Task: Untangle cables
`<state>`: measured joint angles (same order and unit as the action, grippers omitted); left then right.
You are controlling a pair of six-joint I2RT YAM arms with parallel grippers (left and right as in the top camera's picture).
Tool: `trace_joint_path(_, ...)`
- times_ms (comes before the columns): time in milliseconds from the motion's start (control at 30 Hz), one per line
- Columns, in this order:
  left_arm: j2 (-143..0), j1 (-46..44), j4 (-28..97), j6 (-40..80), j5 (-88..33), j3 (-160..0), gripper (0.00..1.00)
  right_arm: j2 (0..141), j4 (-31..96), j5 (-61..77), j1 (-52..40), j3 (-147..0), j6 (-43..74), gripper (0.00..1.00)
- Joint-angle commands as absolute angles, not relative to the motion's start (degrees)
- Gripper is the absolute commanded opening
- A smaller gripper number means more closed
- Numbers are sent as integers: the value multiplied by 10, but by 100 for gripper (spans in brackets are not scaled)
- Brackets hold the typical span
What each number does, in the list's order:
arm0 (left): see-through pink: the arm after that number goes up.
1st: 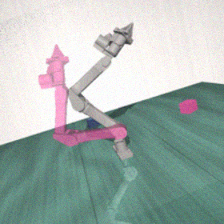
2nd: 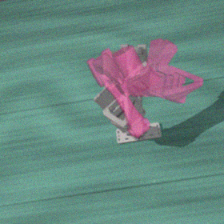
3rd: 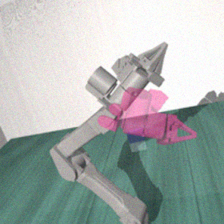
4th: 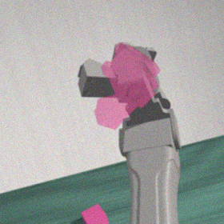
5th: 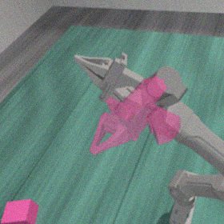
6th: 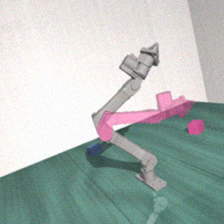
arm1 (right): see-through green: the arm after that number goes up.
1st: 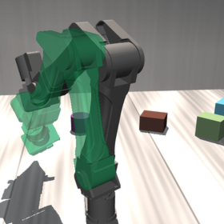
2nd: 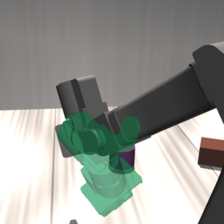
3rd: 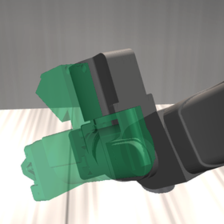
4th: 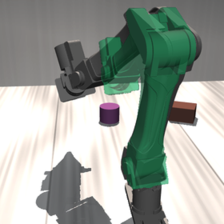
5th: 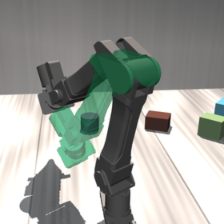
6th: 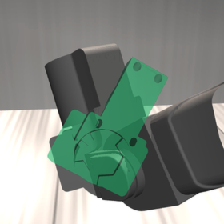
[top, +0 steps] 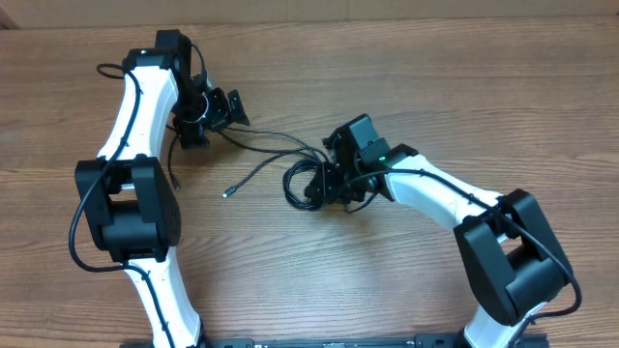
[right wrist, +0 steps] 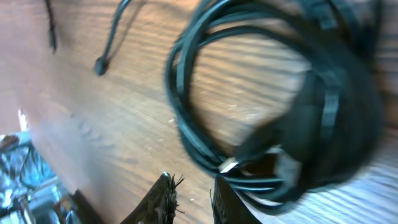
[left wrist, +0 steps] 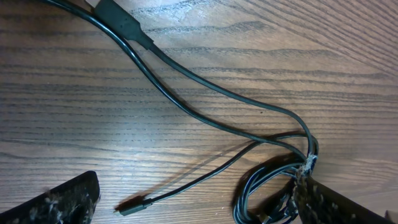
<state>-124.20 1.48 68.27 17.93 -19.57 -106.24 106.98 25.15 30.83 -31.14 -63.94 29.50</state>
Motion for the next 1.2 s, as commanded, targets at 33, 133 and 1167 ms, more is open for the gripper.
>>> trace_joint_path(33,-1244,15,683,169,-204,-1067,100,1065,245,331,-320,-637,278,19)
trace_joint_path(133,-1244,15,683,169,-204,-1067,100,1065,245,332,-320,-637,278,19)
trace_joint_path(1167,-1244,15,683,169,-204,-1067,100,1117,155,232,-293,-708,362,4)
